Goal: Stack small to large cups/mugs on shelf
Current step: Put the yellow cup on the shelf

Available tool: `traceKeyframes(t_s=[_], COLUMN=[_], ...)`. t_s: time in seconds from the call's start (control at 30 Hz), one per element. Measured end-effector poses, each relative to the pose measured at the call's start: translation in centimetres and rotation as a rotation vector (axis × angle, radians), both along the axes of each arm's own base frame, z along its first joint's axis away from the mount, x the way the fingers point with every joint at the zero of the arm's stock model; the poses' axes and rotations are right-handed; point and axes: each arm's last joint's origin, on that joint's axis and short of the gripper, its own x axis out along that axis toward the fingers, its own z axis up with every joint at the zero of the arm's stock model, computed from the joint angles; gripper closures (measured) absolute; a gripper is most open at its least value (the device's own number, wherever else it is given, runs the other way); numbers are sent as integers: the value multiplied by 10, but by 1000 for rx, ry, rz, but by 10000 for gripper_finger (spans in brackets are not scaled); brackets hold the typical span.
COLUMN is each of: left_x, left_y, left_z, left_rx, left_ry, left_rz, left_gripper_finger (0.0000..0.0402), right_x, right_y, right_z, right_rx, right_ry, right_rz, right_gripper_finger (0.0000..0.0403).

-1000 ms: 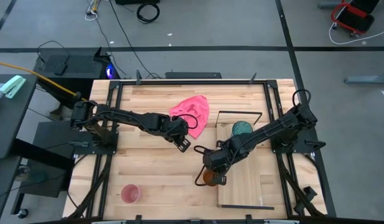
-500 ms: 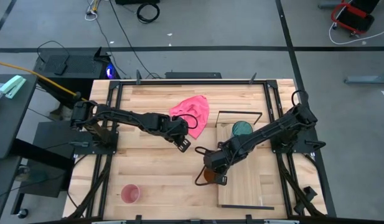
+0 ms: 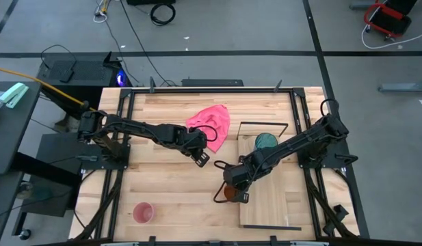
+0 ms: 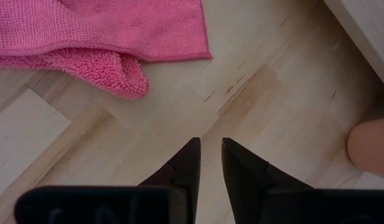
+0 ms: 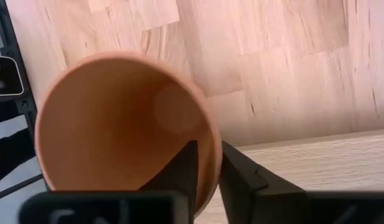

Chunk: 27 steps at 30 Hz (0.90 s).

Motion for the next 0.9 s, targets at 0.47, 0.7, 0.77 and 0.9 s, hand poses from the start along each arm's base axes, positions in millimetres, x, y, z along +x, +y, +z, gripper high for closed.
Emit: traceKeyframes(t_s=[0.47, 0.7, 0.77, 0.9], left_x=[0, 2, 3, 3], left_y=[0, 0, 0, 0], left_z=[0, 1, 1, 2], left_rx=[0, 0, -1, -1], left_ry=[-1, -19, -29, -41], left_rz=[0, -1, -1, -1], left_gripper_finger=[333, 342, 342, 340], right_x=[5, 10, 8, -1], right_y=[-7, -11, -16, -31], right_z=[8, 64, 85, 123], right_rx=[-27, -40, -61, -123], right_ry=[-25, -55, -51, -32], right_rz=[-2, 46, 51, 30], right_gripper_finger=[396, 398, 400, 400])
